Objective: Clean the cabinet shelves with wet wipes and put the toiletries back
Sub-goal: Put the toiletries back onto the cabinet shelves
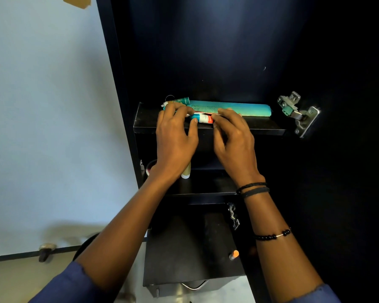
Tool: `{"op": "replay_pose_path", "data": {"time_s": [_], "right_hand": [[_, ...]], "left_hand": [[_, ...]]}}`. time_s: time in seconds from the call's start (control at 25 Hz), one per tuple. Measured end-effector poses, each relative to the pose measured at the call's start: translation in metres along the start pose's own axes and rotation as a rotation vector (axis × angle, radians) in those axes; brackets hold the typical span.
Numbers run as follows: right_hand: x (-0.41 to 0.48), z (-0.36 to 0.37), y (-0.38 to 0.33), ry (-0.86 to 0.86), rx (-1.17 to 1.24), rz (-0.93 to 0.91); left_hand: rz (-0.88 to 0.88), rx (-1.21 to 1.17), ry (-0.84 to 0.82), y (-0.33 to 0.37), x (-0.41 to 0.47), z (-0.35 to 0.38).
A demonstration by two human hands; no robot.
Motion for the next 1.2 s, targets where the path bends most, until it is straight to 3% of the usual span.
{"op": "replay_pose_path", "data": {"time_s": [0.4,0.56,0.88,1.08,1.2], "right_hand": [[-0.049,-0.009,-0.016,0.231,0.072,0.06],[-0.104,0.005,-0.01,0.227,0.079,0.159],[-0.25,0.056,0.065,-0.186,-0.047,0.592],[-0.315,0.064,0.107,-0.72,-0.28,0.892],[-0.342,0.071,0.125,-0.818,-0.209,0.954]], "left_hand": [[0.214,-0.082,0.064,0.009,-0.048,-0.003],[0.199,-0.149,-0.049,-0.008,-0.094,0.019],[-0.006,-0.096,-0.573,-0.068,-0.205,0.095],[-0.112,-0.037,-0.889,-0.093,-0.248,0.119],[-0.149,-0.037,-0.99,-0.098,-0.257,0.121]]}}
Point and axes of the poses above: each hand's wrist, its own x-axis towards the middle knuckle, its own z-axis out of the palm, y = z × x, the point moved 3 cm from there along x, towards the middle knuckle, and after that the axes turned 2 degrees about -y, right-handed, at the moved point
